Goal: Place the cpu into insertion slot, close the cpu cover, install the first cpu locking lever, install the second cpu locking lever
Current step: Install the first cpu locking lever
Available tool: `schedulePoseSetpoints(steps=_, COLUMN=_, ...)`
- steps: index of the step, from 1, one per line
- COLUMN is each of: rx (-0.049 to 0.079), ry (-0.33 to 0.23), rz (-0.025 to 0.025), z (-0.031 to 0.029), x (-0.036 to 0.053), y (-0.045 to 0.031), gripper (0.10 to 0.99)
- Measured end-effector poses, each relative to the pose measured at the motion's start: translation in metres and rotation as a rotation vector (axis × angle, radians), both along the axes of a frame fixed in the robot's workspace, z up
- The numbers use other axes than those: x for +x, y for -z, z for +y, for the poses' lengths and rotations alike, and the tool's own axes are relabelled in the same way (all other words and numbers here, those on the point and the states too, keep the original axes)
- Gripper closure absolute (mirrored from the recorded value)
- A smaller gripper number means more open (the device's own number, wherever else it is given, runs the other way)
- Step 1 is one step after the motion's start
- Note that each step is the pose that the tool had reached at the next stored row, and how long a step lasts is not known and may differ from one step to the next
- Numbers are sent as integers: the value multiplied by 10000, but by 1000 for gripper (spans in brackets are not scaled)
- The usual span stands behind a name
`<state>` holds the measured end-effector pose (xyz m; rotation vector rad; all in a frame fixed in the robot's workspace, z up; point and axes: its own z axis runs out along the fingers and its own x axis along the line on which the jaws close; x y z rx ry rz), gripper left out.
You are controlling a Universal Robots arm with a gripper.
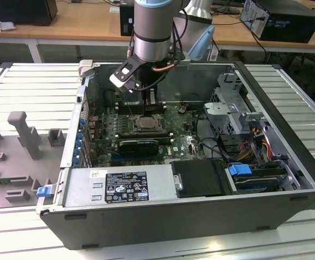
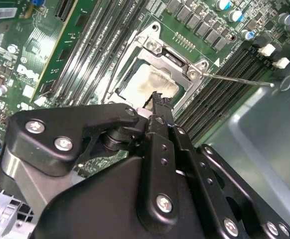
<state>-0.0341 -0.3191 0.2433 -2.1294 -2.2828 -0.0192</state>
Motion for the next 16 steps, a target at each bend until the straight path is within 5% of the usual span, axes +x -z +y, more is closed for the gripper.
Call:
schedulePoseSetpoints(steps=6, rx=-143, ry=0, rz=1, z=0, x=0, y=-226, gripper=980)
schedulePoseSetpoints(steps=16, rx=-171, ry=-1653, rz=-15, z=0, x=0, y=-227, gripper=980)
